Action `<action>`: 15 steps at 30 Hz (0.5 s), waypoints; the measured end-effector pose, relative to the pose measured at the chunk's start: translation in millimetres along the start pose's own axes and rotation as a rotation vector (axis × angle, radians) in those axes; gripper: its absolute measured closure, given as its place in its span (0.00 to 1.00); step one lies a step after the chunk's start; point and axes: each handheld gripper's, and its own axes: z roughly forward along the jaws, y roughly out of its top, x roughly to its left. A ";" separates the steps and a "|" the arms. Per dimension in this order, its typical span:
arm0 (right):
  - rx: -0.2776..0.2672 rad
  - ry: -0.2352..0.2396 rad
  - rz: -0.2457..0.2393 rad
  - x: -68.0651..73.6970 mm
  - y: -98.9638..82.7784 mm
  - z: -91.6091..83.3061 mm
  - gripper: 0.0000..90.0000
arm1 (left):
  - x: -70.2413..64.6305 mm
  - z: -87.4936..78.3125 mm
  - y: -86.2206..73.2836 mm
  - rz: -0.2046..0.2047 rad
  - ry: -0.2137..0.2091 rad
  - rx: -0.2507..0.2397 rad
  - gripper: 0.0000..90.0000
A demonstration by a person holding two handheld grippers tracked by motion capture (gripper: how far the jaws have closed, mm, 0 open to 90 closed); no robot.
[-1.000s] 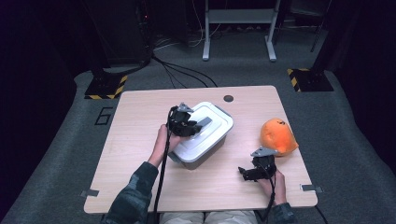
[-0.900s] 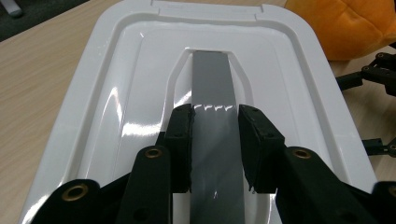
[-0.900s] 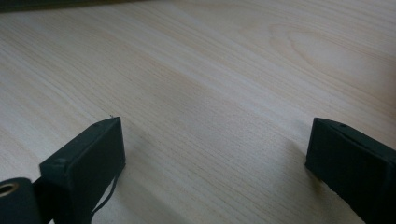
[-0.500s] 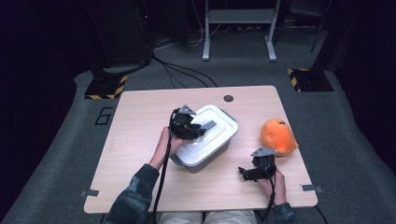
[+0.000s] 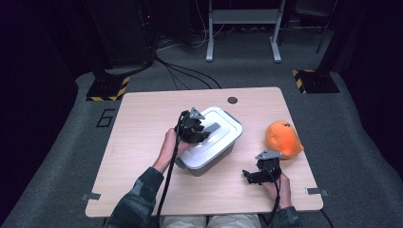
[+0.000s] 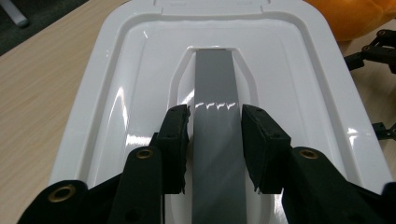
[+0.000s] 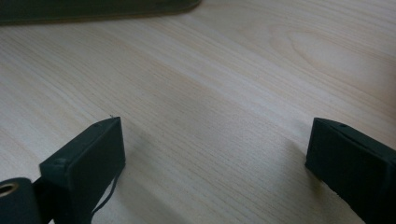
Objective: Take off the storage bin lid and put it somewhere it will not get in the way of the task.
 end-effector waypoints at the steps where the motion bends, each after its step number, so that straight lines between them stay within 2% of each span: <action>1: 0.000 0.000 0.000 0.0 0.0 0.0 0.04 | -1.6 0.5 0.6 0.005 0.008 0.000 0.73; 2: 0.000 0.000 0.000 0.0 0.0 0.0 0.04 | -1.9 0.4 1.4 0.022 0.016 0.004 0.73; 4: 0.000 0.000 0.000 0.0 0.0 0.0 0.04 | -3.3 0.8 2.0 0.030 0.025 0.002 0.73; 15: -0.001 0.000 0.000 0.0 -0.1 0.0 0.04 | -5.2 -3.6 3.6 0.040 0.013 -0.014 0.74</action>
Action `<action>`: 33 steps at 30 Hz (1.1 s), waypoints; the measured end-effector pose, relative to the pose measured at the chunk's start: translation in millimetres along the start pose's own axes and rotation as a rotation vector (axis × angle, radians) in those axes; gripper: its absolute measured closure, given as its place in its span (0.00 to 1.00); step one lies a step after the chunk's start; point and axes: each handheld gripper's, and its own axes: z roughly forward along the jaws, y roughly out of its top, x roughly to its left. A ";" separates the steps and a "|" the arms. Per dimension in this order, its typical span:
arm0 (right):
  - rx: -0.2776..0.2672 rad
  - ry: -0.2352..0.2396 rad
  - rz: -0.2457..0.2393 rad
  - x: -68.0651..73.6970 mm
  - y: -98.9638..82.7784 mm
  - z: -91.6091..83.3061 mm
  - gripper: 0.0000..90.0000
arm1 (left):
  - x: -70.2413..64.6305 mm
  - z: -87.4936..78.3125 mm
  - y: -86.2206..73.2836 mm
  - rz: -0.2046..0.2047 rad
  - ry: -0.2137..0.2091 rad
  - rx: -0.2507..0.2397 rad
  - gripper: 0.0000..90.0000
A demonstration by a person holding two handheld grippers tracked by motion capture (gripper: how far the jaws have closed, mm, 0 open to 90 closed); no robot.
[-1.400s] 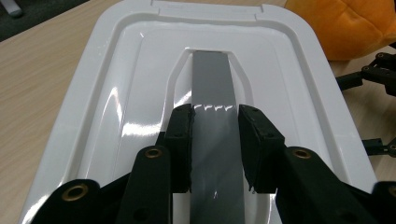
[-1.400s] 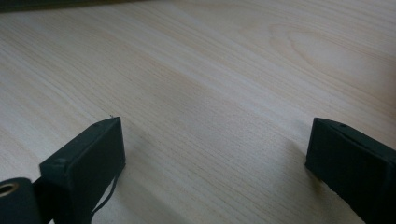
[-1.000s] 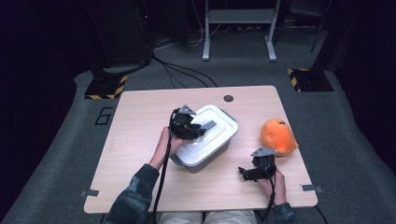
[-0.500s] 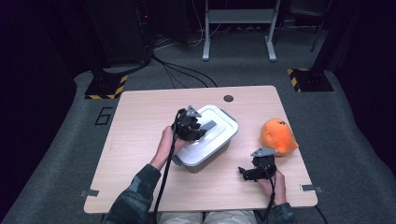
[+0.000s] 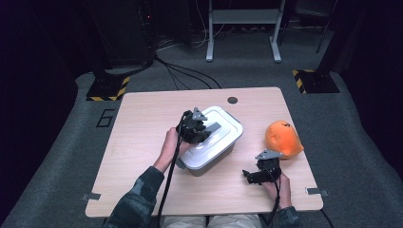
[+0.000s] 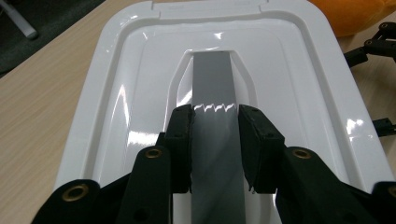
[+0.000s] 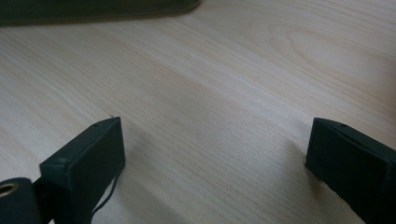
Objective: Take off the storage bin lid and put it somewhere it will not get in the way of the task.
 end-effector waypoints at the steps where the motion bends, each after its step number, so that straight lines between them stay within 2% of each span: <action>1: 0.000 0.000 0.000 0.0 0.0 0.0 0.04 | -0.3 -1.0 0.4 -0.001 0.002 -0.007 0.74; 10: -0.002 -0.001 0.001 0.0 0.0 0.1 0.04 | -1.6 -11.7 6.7 0.007 -0.004 -0.030 0.74; 21: -0.002 -0.001 0.001 0.0 0.1 0.2 0.04 | 2.1 -20.1 8.8 0.012 0.011 -0.045 0.74; 33: -0.002 -0.001 -0.001 -0.2 0.1 0.2 0.04 | 8.7 -26.8 7.7 -0.009 0.026 -0.056 0.74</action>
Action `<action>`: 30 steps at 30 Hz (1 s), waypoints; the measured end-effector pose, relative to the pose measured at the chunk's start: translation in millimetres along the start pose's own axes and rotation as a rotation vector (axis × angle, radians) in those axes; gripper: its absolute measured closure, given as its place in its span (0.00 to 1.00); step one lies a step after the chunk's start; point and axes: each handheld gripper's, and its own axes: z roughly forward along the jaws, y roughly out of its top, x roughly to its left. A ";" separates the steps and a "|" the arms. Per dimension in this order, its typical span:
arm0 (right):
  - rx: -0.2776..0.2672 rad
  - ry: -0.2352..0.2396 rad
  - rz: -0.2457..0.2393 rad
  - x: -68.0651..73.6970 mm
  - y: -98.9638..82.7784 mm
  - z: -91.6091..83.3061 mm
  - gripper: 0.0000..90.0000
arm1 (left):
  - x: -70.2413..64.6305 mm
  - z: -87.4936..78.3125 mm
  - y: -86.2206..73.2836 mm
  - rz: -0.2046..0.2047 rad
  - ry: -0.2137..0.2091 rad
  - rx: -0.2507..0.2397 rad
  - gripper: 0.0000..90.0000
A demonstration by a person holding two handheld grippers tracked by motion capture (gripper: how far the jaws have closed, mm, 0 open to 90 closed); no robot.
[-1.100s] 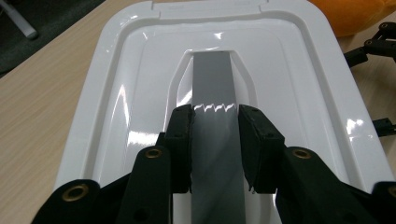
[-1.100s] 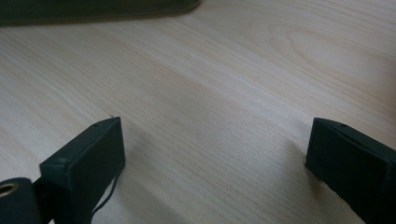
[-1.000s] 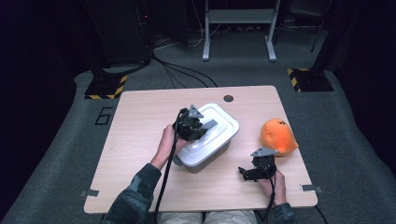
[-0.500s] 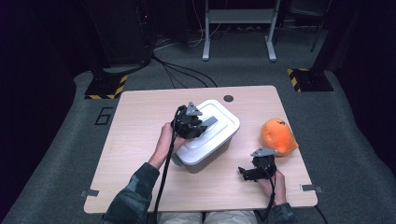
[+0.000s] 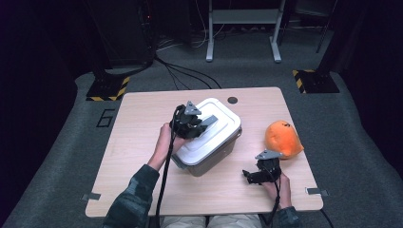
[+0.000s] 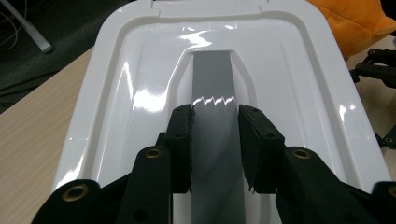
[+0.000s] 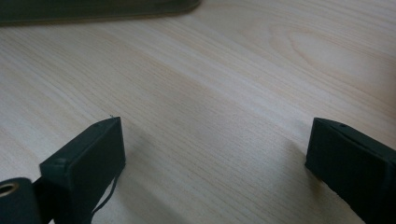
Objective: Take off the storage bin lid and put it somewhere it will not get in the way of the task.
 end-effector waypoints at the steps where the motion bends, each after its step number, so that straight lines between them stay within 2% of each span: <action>1: 0.000 0.000 0.000 0.0 0.0 0.0 0.04 | 0.9 -0.7 -0.1 0.002 0.004 -0.001 0.74; 23: 0.000 -0.001 0.002 0.0 0.0 0.0 0.04 | 20.7 -23.0 -3.0 -0.026 0.058 -0.016 0.74; 24: 0.000 -0.001 0.003 0.0 0.0 0.0 0.04 | 21.2 -24.1 -3.0 -0.042 0.062 -0.026 0.74; 25: 0.000 -0.001 0.003 0.0 0.0 0.0 0.04 | 23.0 -26.1 -2.6 -0.033 0.062 -0.020 0.74; 26: 0.000 -0.001 0.003 0.0 0.0 0.0 0.04 | 23.2 -26.8 -2.6 -0.046 0.064 -0.029 0.74; 30: 0.000 -0.001 0.003 0.0 0.0 0.0 0.04 | 26.2 -31.2 -2.4 -0.040 0.074 -0.026 0.74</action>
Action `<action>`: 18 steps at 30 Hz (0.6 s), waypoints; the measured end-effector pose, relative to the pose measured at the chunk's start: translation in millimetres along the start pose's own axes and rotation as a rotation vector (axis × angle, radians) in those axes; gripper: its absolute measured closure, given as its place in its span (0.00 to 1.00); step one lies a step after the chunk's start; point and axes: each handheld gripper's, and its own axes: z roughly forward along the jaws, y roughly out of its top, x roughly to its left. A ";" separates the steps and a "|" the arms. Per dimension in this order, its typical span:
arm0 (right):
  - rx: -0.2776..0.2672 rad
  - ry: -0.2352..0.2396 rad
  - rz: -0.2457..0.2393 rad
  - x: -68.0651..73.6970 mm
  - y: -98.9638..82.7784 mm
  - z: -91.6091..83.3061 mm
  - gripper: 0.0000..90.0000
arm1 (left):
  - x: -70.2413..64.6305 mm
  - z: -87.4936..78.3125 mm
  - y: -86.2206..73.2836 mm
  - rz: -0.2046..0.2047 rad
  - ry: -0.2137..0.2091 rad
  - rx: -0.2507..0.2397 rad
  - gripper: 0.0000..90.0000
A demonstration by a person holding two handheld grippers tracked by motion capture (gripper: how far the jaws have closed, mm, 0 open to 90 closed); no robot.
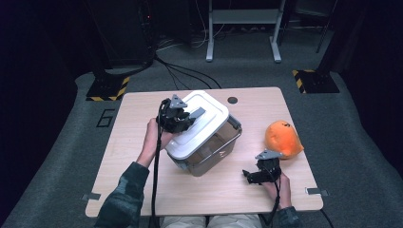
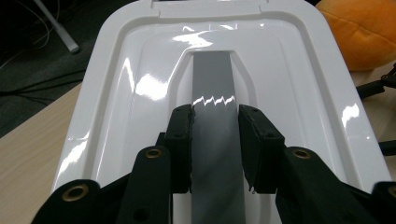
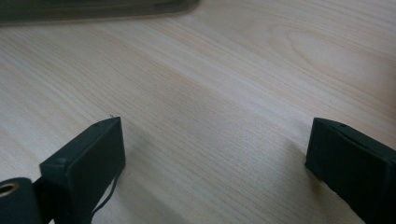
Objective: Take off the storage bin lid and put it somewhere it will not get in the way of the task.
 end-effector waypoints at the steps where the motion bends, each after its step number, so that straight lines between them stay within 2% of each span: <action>1: 0.000 0.000 0.000 0.0 0.0 0.0 0.04 | 0.6 -0.6 -0.2 -0.005 0.003 -0.004 0.74; 18: 0.000 0.000 0.001 0.0 0.0 0.0 0.04 | 20.9 -16.0 -4.6 -0.027 0.054 -0.008 0.74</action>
